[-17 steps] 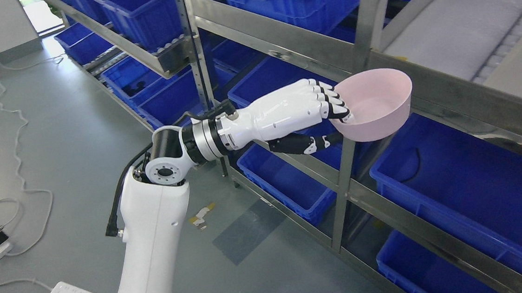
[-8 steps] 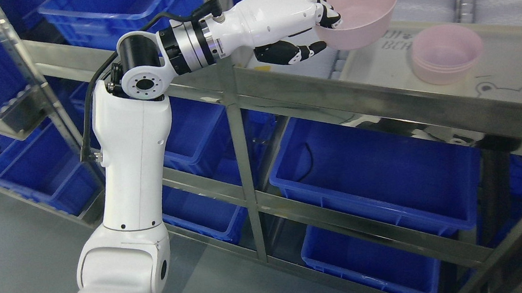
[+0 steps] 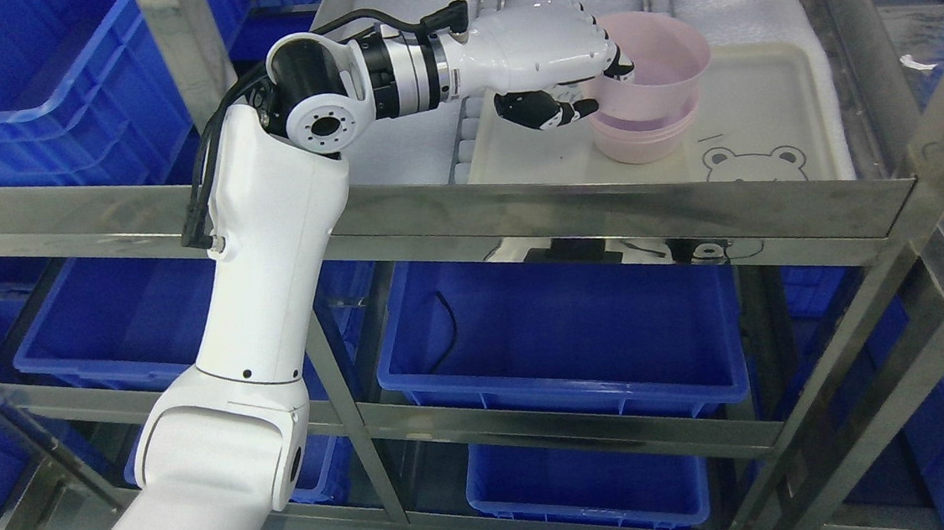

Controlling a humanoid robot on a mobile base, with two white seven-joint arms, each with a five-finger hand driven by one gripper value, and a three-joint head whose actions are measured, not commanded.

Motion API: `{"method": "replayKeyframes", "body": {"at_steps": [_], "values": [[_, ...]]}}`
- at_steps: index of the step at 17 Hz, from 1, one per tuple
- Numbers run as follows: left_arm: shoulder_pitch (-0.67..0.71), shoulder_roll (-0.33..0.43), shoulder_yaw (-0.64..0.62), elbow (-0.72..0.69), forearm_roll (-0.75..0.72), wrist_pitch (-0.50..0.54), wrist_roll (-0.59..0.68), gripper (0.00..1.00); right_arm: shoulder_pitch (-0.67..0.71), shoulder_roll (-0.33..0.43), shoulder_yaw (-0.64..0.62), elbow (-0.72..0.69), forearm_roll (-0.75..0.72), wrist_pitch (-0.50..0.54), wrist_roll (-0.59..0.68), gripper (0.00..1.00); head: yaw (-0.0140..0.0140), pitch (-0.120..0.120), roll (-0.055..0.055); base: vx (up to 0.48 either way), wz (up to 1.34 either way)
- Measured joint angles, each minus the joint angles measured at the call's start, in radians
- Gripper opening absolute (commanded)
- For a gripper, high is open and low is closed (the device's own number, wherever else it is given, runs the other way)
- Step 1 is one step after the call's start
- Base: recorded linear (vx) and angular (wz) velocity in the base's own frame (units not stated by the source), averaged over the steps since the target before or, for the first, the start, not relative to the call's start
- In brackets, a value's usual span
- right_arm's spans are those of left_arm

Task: Stack pink IKEA bowl on shelf middle layer
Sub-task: 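Lower the pink bowl into the other pink bowl on the middle shelf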

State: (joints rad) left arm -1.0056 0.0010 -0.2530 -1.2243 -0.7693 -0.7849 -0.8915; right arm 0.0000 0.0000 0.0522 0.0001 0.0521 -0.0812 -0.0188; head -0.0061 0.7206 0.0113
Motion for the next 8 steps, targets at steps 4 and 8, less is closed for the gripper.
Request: {"method": "replayKeyframes", "body": {"at_steps": [4,8], "values": [[-0.012,0.0,-0.034,0.041,-0.074,0.0,0.005,0.05,0.0,0.0,0.0,0.0,0.0,-0.001,0.0,1.0,0.0,0.0,0.0,0.08,-0.24],[-0.031,0.0,-0.038,0.066,-0.135,0.0,0.004,0.05,0.0,0.0,0.0,0.0,0.0,-0.001,0.0,1.0,0.0,0.0,0.0,0.016,-0.04]]}}
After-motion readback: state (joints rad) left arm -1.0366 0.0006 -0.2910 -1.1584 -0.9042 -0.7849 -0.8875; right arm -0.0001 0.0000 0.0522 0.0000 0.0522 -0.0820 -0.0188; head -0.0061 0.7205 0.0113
